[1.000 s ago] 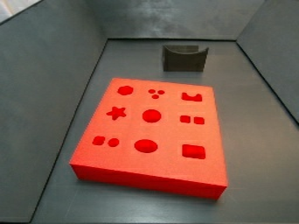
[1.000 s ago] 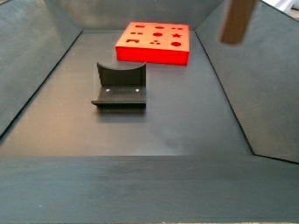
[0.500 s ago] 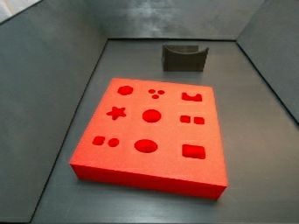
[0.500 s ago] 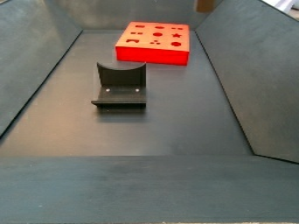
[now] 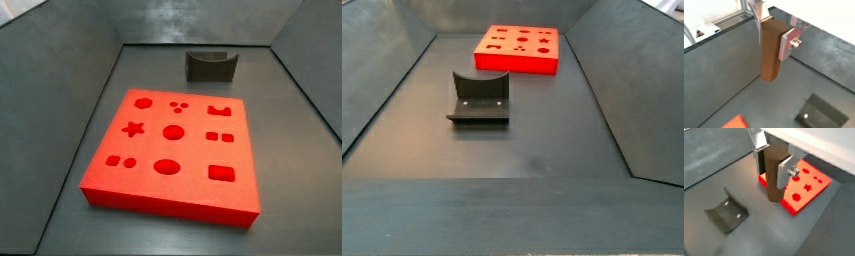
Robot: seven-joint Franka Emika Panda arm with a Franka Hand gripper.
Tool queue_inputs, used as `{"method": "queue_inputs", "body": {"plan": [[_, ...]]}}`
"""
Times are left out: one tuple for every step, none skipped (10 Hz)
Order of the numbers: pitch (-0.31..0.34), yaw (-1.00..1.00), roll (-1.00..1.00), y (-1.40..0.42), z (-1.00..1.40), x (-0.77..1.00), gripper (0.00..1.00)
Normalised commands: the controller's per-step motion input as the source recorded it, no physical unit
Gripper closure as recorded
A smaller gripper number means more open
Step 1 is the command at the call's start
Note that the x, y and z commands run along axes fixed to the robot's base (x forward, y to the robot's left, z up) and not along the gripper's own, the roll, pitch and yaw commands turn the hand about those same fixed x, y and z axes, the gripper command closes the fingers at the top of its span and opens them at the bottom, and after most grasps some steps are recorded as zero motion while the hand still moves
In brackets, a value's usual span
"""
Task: Pick up the hexagon object. Move up. Move to above the board. Insert the hexagon object.
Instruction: Move to above the board.
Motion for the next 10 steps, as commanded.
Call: {"method": "queue_inputs", "body": {"plan": [[0.071, 0.0, -0.01, -1.0, 0.11, 0.14, 1.0], [0.085, 0.01, -0.02, -1.0, 0.11, 0.15, 1.0], [0.111, 0.01, 0.0, -1.0, 0.11, 0.16, 1.0], [0.126, 0.01, 0.0, -1.0, 0.12, 0.18, 1.0], [0.132, 0.01, 0.01, -1.0, 0.12, 0.19, 1.0], [0.133, 0.01, 0.0, -1.0, 0.12, 0.21, 1.0], [0.128, 0.01, 0.01, -0.99, 0.13, 0.23, 1.0], [0.127, 0.01, 0.02, -0.72, 0.1, 0.19, 1.0], [0.118, 0.01, 0.03, -0.36, 0.05, 0.14, 1.0], [0.107, 0.01, 0.03, -0.26, 0.04, 0.11, 1.0]]}}
